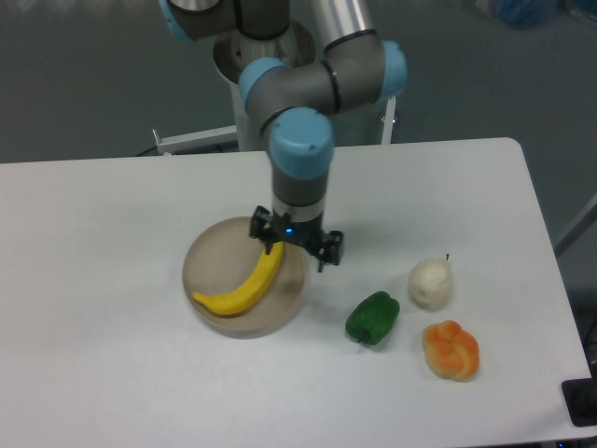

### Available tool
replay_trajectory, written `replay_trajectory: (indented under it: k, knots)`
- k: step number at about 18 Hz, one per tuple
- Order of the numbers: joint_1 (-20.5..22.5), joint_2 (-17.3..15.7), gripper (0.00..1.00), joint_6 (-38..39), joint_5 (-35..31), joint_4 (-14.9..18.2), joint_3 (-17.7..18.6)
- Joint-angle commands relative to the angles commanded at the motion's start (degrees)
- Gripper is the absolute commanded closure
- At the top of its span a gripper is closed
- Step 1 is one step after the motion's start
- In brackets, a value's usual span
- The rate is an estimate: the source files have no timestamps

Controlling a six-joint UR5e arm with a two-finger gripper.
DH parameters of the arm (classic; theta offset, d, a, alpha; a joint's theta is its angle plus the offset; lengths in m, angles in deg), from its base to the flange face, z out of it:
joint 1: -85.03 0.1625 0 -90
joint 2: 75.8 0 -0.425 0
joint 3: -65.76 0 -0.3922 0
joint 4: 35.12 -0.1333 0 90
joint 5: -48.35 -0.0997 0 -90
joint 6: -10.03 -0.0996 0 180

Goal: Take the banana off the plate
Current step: 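Lower the gripper onto the yellow banana and close on it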

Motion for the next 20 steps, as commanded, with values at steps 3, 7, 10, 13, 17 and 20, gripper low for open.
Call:
replay_trajectory:
  k: [3, 7, 10, 13, 17, 20]
  knots:
    - [-0.97, 1.93, 0.00, -0.17, -0.35, -0.18, 0.18]
    - [-1.85, 3.34, 0.00, -0.62, -0.79, -1.94, 0.53]
    - [-2.12, 4.22, 0.00, -0.62, -2.02, -1.94, 1.32]
    - [-2.38, 4.31, 0.00, -0.70, -2.64, -2.11, 1.68]
    - [-2.38, 4.31, 0.31, -0.44, -2.55, -2.11, 1.50]
    - [-2.38, 4.40, 0.72, -0.70, -2.46, -2.03, 1.15]
